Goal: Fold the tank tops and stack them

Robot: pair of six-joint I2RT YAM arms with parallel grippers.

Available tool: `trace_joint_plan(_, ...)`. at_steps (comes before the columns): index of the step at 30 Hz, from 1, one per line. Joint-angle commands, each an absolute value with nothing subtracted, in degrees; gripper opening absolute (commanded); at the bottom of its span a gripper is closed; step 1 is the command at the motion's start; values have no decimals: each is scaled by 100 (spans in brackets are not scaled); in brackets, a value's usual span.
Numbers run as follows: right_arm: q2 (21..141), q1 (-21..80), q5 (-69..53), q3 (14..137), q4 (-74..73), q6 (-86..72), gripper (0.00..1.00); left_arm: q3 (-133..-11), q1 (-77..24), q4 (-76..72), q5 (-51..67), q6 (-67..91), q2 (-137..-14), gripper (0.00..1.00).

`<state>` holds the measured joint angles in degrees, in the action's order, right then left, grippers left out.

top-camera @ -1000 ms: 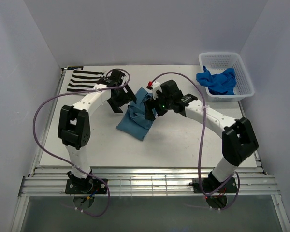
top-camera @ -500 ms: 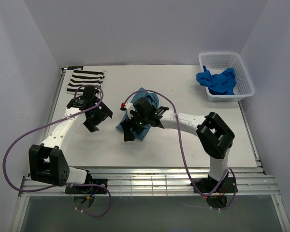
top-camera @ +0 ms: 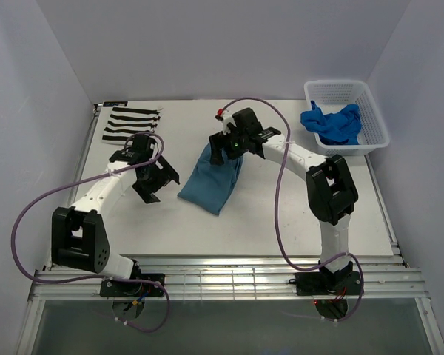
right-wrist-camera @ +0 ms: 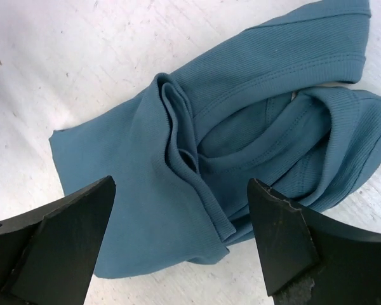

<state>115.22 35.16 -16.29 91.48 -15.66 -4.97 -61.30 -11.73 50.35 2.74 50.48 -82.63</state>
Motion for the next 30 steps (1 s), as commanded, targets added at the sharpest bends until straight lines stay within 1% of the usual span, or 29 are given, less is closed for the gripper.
trace_joint_plan(1,11093,3752,-1749,9090,-1995,-132,90,-6038,-1160,4448,1001,4747,-8375,98)
trace_joint_plan(3,10577,3971,-1531,8703,-1803,-36,90,-5968,-1178,4194,1255,4641,-8481,98)
trace_joint_plan(4,10364,4077,-1329,8240,-1706,-26,90,-5933,-1195,4097,1326,4580,-8534,98)
trace_joint_plan(7,9636,4542,-845,7464,-1137,184,90,-5862,-1274,3824,1555,4439,-8858,98)
trace_joint_plan(8,9511,4683,-783,6983,-995,237,90,-5854,-1318,3780,1547,4430,-9042,98)
trace_joint_plan(10,9317,5096,-467,6646,-766,360,90,-5853,-1336,3683,1538,4421,-9219,98)
trace_joint_plan(12,9403,5412,-274,6434,-747,483,90,-5862,-1345,3526,1521,4412,-9438,97)
trace_joint_plan(15,9754,5624,-150,6486,-817,580,91,-5959,-1336,3402,1529,4351,-9737,90)
trace_joint_plan(18,10176,5739,-132,6801,-1054,642,97,-6038,-1336,3270,1564,4316,-10009,86)
trace_joint_plan(19,10265,5765,-114,6864,-1098,694,100,-6038,-1336,3243,1608,4324,-10072,77)
trace_joint_plan(20,10335,5800,-62,6916,-1168,694,98,-6038,-1336,3226,1652,4307,-10142,72)
trace_joint_plan(21,10466,5853,-27,6943,-1178,686,95,-6029,-1336,3191,1705,4307,-10195,65)
trace_joint_plan(22,10520,5888,-18,6935,-1178,659,90,-5942,-1336,3156,1722,4307,-10256,51)
trace_joint_plan(23,10573,5915,-18,6935,-1178,642,87,-5898,-1336,3120,1749,4298,-10283,40)
trace_joint_plan(24,10643,5985,-26,6917,-1178,624,84,-5845,-1336,3077,1810,4298,-10292,26)
trace_joint_plan(25,10678,6020,35,6856,-1169,598,75,-5793,-1336,3059,1845,4289,-10257,11)
trace_joint_plan(26,10705,6055,183,6829,-1160,493,66,-5670,-1336,3059,1863,4298,-10213,0)
trace_joint_plan(27,10731,6108,245,6803,-1212,431,56,-5591,-1336,3067,1881,4298,-10135,0)
trace_joint_plan(28,10714,6134,281,6742,-1256,352,37,-5512,-1336,3067,1872,4315,-10029,0)
trace_joint_plan(29,10670,6187,307,6680,-1274,212,30,-5424,-1336,3093,1855,4342,-9750,0)
trace_joint_plan(30,10513,6301,360,6584,-1248,159,25,-5275,-1336,3172,1837,4359,-9582,0)
